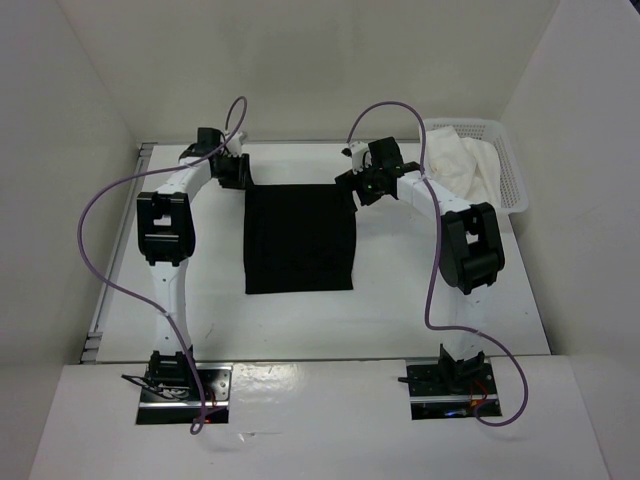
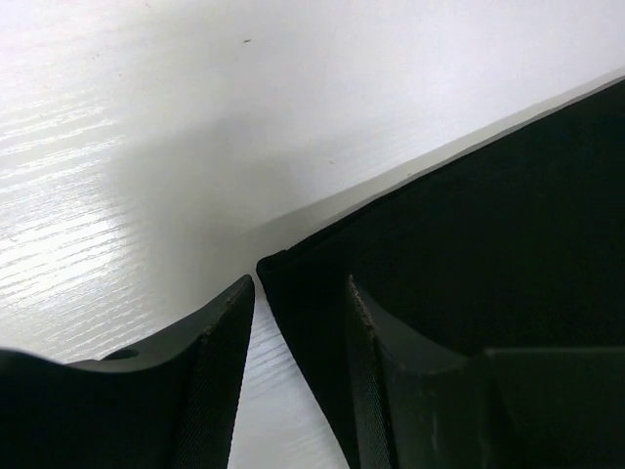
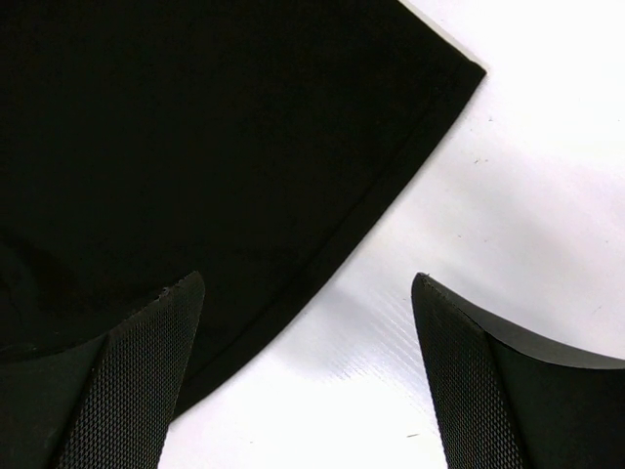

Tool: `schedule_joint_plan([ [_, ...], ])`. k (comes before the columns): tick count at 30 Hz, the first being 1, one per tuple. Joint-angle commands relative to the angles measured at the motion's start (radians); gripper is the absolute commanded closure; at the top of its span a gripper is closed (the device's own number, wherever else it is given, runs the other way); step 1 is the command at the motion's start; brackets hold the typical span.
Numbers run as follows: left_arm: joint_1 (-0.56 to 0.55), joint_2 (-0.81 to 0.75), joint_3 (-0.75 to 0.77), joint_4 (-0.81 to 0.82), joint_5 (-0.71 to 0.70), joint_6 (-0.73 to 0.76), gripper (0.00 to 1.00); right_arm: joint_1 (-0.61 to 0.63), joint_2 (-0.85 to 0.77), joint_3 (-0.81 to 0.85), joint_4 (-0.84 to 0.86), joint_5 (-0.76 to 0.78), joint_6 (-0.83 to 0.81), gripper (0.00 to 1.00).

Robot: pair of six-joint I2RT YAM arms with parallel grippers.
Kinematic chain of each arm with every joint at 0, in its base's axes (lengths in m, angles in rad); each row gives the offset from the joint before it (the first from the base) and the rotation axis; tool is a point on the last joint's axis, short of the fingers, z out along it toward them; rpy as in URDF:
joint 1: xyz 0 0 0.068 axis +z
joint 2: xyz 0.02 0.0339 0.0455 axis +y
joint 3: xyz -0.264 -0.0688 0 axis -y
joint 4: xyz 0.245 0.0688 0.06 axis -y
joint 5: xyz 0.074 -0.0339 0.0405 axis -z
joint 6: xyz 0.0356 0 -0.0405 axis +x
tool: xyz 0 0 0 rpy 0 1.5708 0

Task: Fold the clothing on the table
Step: Fold the skirt

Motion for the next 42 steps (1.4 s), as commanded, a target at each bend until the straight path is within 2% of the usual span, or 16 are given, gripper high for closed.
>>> schedule_joint_plan([
  [1, 0.005, 0.029, 0.033, -0.012, 0.004, -0.019, 0.51, -0.001, -0.017, 0.046, 0.001, -0.018, -0.010, 0.09],
  [10, 0.005, 0.038, 0.024, -0.024, 0.027, 0.008, 0.52, -0.001, -0.017, 0.046, 0.001, -0.018, -0.010, 0.09],
  [14, 0.005, 0.038, 0.033, -0.024, 0.049, 0.008, 0.61, -0.001, -0.008, 0.046, 0.011, 0.003, -0.010, 0.09],
  [15, 0.005, 0.049, 0.033, -0.024, 0.049, 0.008, 0.68, -0.001, -0.008, 0.046, 0.011, 0.003, -0.010, 0.09],
  [19, 0.005, 0.049, 0.033, -0.024, 0.070, 0.008, 0.80, -0.025, 0.033, 0.075, 0.035, -0.018, 0.001, 0.09],
  [23, 0.005, 0.037, 0.021, -0.024, 0.083, 0.008, 0.88, -0.068, 0.107, 0.148, 0.023, -0.096, 0.036, 0.09],
  [27, 0.005, -0.003, -0.023, 0.010, 0.073, 0.008, 0.91, -0.078, 0.164, 0.198, 0.023, -0.097, 0.047, 0.09],
  [31, 0.005, -0.012, -0.033, 0.010, 0.064, 0.008, 1.00, -0.078, 0.213, 0.243, 0.023, -0.106, 0.058, 0.09],
  [37, 0.005, -0.012, -0.042, 0.010, 0.064, -0.001, 1.00, -0.087, 0.262, 0.298, 0.024, -0.106, 0.081, 0.09],
  [42, 0.005, -0.012, -0.042, 0.010, 0.041, -0.001, 1.00, -0.087, 0.346, 0.407, -0.021, -0.117, 0.104, 0.09],
])
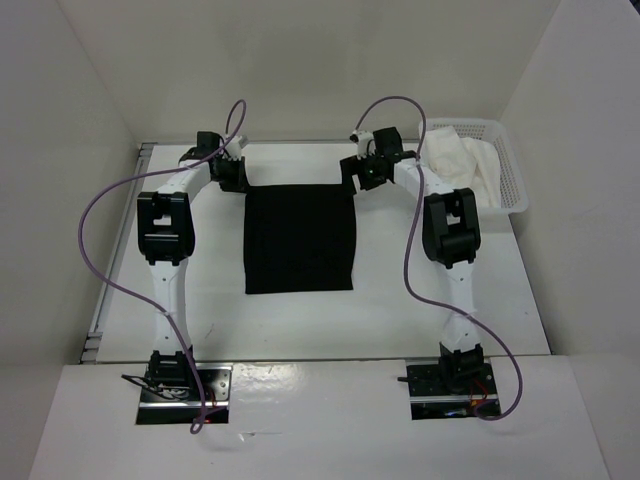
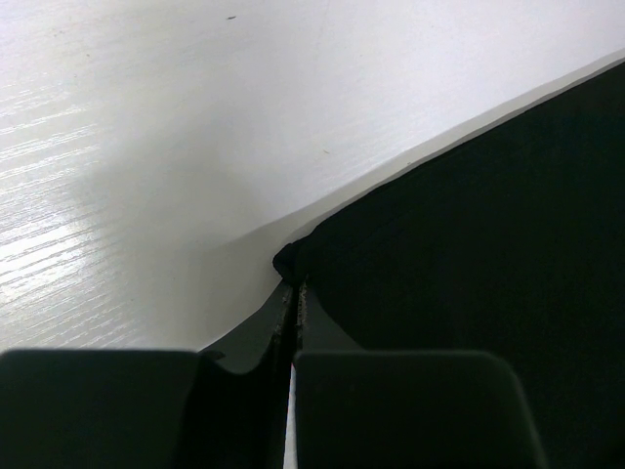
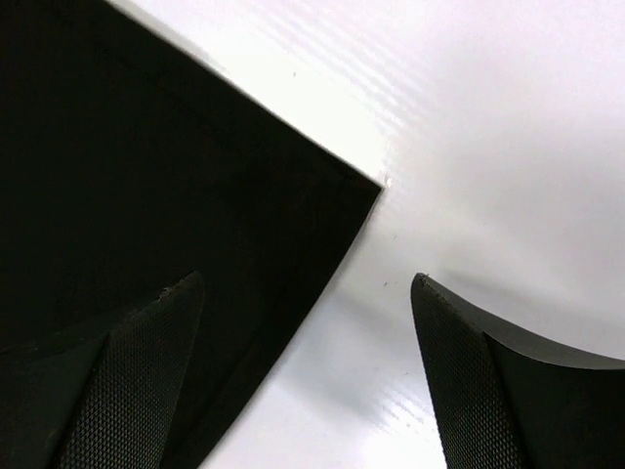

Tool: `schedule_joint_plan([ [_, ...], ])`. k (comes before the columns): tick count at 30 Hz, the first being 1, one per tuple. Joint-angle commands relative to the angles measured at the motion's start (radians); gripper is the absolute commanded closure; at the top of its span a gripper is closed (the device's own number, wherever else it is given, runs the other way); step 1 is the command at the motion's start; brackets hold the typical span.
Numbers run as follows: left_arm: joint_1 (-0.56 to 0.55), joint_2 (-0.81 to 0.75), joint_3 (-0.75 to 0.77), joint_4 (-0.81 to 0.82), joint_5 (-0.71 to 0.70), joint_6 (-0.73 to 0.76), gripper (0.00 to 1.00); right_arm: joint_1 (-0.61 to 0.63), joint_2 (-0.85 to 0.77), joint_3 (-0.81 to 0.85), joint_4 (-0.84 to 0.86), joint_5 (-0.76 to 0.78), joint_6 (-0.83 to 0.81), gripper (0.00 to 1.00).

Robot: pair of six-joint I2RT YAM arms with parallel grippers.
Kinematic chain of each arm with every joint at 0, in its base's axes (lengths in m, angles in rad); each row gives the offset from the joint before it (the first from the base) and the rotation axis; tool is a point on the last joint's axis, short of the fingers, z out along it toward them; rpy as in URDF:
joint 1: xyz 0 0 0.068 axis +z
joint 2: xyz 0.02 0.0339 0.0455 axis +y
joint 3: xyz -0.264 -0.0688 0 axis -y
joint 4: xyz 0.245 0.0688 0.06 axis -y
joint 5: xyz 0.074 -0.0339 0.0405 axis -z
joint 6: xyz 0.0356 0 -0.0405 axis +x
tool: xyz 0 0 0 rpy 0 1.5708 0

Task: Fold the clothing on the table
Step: Fold the skirt

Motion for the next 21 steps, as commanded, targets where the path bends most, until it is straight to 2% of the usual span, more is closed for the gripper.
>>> schedule_joint_plan([
  [1, 0.001, -0.029, -0.018, -0.010, -0.019, -0.012, 1.00, -0.004, 0.029, 0.107, -0.017, -0.021, 0.022, 0.11],
  [21, 0.001, -0.058, -0.036, -0.010, -0.028, 0.010, 1.00, -0.013, 0.173, 0.294, -0.126, -0.008, 0.022, 0.11],
])
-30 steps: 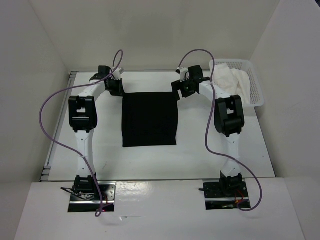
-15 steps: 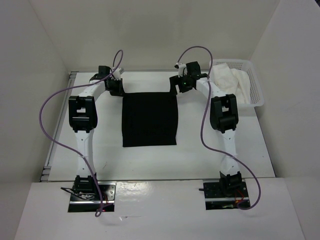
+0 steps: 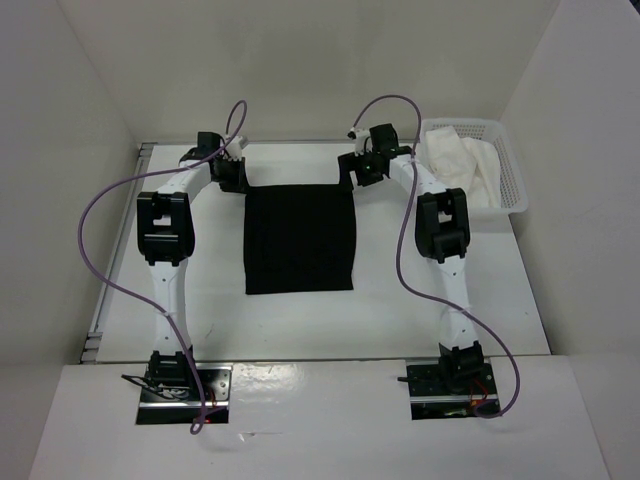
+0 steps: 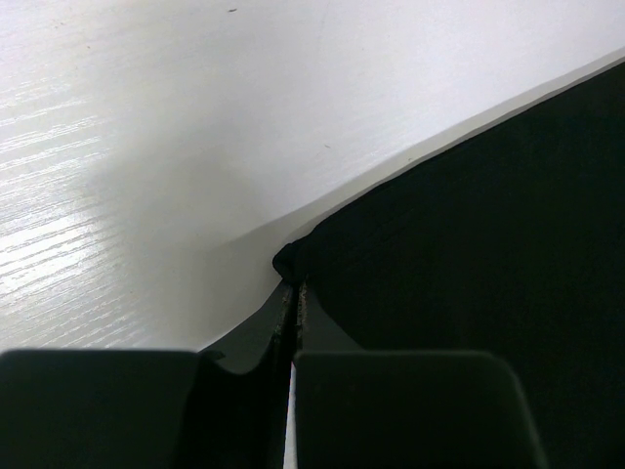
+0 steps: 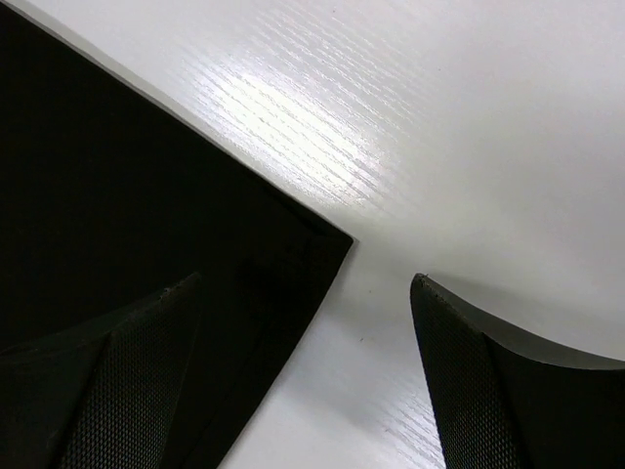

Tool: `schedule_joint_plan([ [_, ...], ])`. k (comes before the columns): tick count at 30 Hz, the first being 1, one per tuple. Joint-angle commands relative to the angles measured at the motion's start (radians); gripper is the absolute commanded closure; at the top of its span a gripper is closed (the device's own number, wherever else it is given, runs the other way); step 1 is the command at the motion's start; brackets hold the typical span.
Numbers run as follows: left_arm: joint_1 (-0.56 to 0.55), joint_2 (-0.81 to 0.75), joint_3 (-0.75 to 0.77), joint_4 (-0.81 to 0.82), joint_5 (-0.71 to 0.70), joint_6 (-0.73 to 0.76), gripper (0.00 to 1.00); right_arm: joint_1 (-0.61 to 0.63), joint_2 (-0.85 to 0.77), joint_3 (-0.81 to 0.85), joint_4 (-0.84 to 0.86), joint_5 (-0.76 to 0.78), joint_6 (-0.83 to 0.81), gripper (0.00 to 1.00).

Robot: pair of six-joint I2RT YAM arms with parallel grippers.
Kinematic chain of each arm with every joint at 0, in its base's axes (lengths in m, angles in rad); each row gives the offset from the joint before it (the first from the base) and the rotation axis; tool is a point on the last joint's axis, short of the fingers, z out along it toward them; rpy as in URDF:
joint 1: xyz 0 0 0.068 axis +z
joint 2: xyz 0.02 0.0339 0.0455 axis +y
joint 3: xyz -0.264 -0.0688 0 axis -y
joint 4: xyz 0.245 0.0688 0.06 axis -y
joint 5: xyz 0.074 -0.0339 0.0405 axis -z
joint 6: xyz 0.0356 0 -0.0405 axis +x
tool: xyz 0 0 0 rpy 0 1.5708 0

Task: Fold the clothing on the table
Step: Fold the skirt

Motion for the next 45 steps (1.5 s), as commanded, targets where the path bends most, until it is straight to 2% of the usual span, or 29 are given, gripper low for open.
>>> schedule_joint_plan([
  [1, 0.001, -0.045, -0.027, -0.014, -0.022, 0.017, 1.00, -0.006, 0.032, 0.078, -0.042, -0.009, 0.001, 0.11],
  [6, -0.008, -0.045, -0.027, -0.014, -0.031, 0.017, 1.00, -0.006, 0.041, 0.087, -0.051, -0.009, 0.001, 0.13],
  [11, -0.008, -0.045, -0.027, -0.014, -0.031, 0.017, 1.00, -0.006, 0.073, 0.124, -0.073, -0.018, 0.001, 0.23],
  [16, -0.008, -0.045, -0.018, -0.025, -0.013, 0.026, 1.00, 0.012, 0.084, 0.133, -0.082, -0.018, -0.008, 0.28],
  [30, -0.008, -0.045, -0.027, -0.016, -0.022, 0.026, 1.00, 0.022, 0.093, 0.124, -0.100, -0.027, -0.027, 0.30],
  [33, -0.008, -0.054, -0.037, -0.016, -0.022, 0.026, 1.00, 0.031, 0.093, 0.124, -0.100, -0.018, -0.027, 0.35],
  [35, -0.008, -0.054, -0.037, -0.016, -0.031, 0.026, 1.00, 0.042, 0.093, 0.144, -0.111, -0.018, -0.027, 0.43],
  [39, -0.008, -0.054, -0.037, -0.016, -0.031, 0.026, 1.00, 0.052, 0.113, 0.153, -0.123, -0.018, -0.036, 0.48],
  [43, -0.008, -0.054, -0.037, -0.016, -0.031, 0.036, 1.00, 0.063, 0.122, 0.173, -0.132, -0.007, -0.045, 0.59],
  [45, -0.008, -0.054, -0.037, -0.016, -0.031, 0.036, 1.00, 0.063, 0.122, 0.184, -0.132, -0.007, -0.045, 0.69],
])
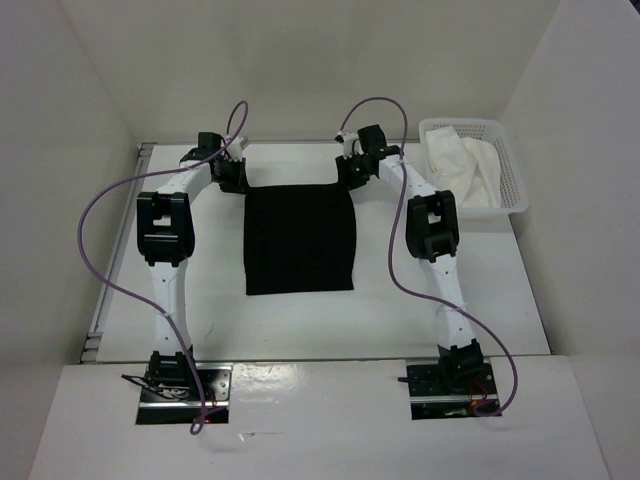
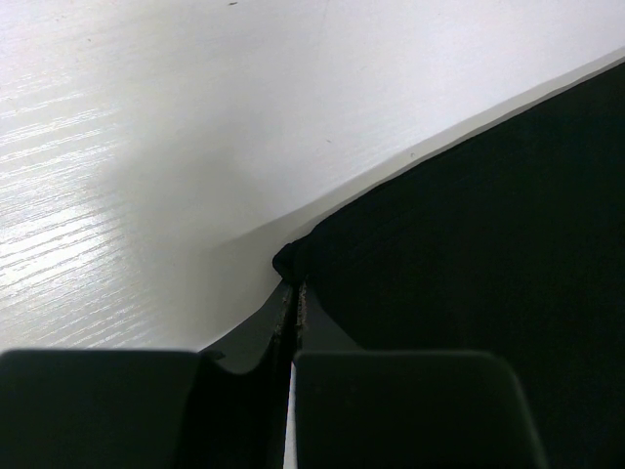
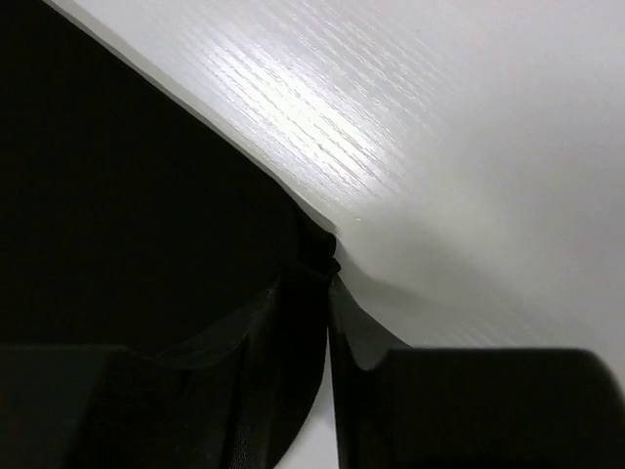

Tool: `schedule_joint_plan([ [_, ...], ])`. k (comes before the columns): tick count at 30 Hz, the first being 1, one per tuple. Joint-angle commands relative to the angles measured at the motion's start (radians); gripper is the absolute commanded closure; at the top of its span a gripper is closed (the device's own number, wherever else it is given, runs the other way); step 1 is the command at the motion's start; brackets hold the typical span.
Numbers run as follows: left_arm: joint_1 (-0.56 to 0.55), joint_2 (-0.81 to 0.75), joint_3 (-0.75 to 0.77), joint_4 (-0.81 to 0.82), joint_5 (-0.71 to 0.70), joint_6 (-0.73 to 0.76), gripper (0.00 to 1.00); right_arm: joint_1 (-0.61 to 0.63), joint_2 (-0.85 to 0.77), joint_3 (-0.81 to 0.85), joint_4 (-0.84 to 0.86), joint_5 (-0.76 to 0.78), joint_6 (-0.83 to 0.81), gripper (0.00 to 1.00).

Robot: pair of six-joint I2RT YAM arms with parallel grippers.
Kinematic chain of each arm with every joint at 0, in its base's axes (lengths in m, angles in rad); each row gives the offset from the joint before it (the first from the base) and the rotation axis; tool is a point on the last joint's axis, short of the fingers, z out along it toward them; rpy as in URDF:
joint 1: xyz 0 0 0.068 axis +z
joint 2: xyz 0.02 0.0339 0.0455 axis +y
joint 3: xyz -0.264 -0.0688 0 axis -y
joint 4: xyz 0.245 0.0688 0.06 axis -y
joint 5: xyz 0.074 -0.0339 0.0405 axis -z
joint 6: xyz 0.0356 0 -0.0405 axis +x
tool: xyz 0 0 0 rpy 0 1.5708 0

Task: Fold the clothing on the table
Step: Fold the skirt

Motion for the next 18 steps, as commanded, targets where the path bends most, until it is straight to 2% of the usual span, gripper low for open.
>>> schedule_joint_plan([
  [1, -0.004, -0.040, -0.017, -0.022, -0.012, 0.029, 1.00, 0.014, 0.027, 0.042, -0.049, 0.016, -0.009, 0.72],
  [2, -0.004, -0.040, -0.017, -0.022, -0.012, 0.029, 1.00, 0.014, 0.027, 0.042, -0.049, 0.016, -0.009, 0.75],
  [6, -0.004, -0.040, -0.017, -0.022, -0.012, 0.038, 1.00, 0.014, 0.027, 0.042, -0.049, 0.034, -0.009, 0.78],
  [8, -0.004, -0.040, -0.008, -0.022, -0.012, 0.048, 1.00, 0.014, 0.018, 0.042, -0.049, 0.045, -0.009, 0.87],
  [13, -0.004, -0.050, -0.008, -0.022, -0.021, 0.057, 1.00, 0.014, -0.020, 0.008, -0.029, 0.074, -0.019, 0.99],
  [18, -0.004, -0.077, -0.008, -0.022, -0.030, 0.066, 1.00, 0.014, -0.083, -0.053, -0.009, 0.105, -0.029, 1.00],
])
